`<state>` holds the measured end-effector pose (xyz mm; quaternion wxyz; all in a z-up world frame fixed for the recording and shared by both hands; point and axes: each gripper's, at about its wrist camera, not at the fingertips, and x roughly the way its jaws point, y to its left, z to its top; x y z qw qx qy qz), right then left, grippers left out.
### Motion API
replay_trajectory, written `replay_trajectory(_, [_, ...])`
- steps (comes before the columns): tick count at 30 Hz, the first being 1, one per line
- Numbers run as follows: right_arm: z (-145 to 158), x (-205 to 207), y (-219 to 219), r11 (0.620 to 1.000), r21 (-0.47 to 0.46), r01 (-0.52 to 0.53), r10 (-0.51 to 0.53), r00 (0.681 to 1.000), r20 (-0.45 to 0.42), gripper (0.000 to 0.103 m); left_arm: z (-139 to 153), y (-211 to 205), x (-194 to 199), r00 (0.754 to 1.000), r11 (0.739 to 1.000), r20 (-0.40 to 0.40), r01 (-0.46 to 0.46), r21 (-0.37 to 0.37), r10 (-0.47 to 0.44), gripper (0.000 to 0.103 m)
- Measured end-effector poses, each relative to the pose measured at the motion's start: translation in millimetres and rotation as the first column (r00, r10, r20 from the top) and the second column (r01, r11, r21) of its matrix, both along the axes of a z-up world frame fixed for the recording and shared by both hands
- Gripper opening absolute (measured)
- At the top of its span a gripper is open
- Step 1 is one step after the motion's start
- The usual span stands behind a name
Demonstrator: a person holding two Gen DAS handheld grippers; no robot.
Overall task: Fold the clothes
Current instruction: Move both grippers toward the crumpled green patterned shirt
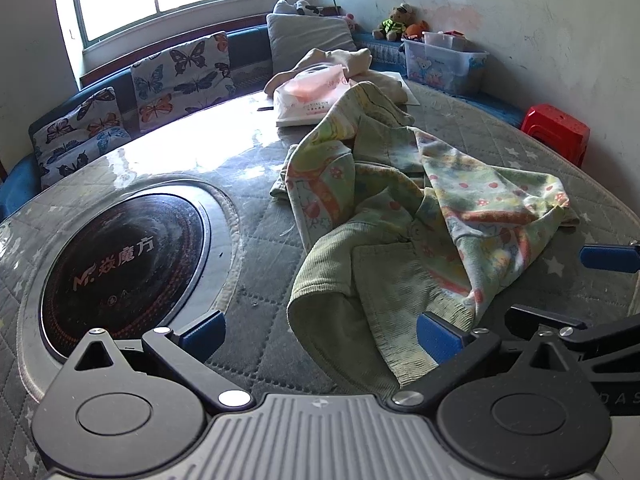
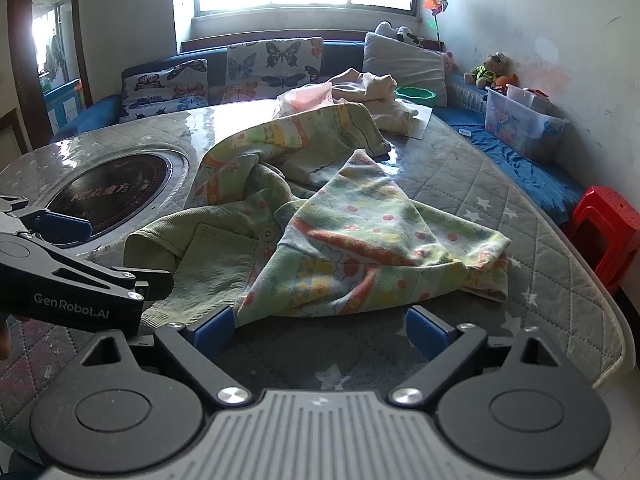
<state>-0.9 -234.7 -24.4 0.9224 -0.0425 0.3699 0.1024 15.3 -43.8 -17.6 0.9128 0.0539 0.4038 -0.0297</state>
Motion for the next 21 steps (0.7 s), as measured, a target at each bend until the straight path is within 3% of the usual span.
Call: replay_trajectory(21, [-5.4, 17.2, 4.8, 1.000, 0.004, 0.002, -0.001, 0.999, -0.038, 0.087, -3.6, 0.6, 22.4, 0.999, 1.000, -0.045, 0.018, -0.002, -0.018, 0.103])
